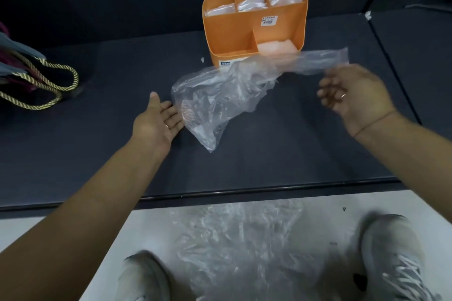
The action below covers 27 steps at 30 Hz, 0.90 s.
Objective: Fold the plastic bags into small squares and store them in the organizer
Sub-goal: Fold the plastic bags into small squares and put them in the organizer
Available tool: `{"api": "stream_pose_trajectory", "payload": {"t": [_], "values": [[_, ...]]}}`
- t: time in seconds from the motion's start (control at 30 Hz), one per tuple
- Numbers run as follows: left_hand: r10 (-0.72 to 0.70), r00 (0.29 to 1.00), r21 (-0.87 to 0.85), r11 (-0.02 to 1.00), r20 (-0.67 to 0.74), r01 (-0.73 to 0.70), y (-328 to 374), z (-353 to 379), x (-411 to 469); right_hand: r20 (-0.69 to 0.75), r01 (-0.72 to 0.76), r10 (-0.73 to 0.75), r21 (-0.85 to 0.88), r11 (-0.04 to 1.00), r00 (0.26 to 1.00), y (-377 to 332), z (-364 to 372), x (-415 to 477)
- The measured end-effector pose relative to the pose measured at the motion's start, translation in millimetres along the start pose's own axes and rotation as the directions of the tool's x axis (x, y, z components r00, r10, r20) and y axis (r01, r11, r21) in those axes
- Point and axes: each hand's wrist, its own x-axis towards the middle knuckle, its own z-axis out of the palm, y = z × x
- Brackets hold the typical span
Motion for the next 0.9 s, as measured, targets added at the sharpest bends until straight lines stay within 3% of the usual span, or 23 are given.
{"api": "stream_pose_trajectory", "payload": {"t": [0.1, 0.17, 0.3, 0.47, 0.6, 0.77, 0.9], "values": [[-0.122, 0.978, -0.038, 0.991, 0.169, 0.130, -1, -15, -15, 0.401, 0.276, -0.122, -0.352, 0.894, 0.908, 21, 11, -25], [-0.170, 0.947, 0.000, 0.984, 0.272, 0.177, -8, -23, -33, 0.566, 0.454, -0.150, -0.445, 0.772, 0.811, 24, 20, -30], [-0.181, 0.919, 0.101, 0.983, 0.350, 0.155, -25, -26, -61, 0.635, 0.571, -0.172, -0.502, 0.650, 0.754, 25, 41, -17], [-0.169, 0.958, 0.106, 0.983, 0.231, 0.148, -34, -20, -56, 0.629, 0.603, -0.158, -0.596, 0.531, 0.761, 34, 47, -2], [-0.102, 0.986, 0.071, 0.993, 0.135, 0.093, -24, -15, -43, 0.593, 0.546, -0.129, -0.606, 0.578, 0.795, 23, 30, -1], [0.003, 0.999, 0.152, 0.988, 0.051, -0.011, -6, -11, -25, 0.535, 0.363, -0.075, -0.457, 0.812, 0.842, 11, -5, 6], [-0.008, 0.999, 0.151, 0.989, 0.052, 0.000, -2, -7, -28, 0.543, 0.333, -0.090, -0.367, 0.869, 0.835, 14, -22, 2]]}}
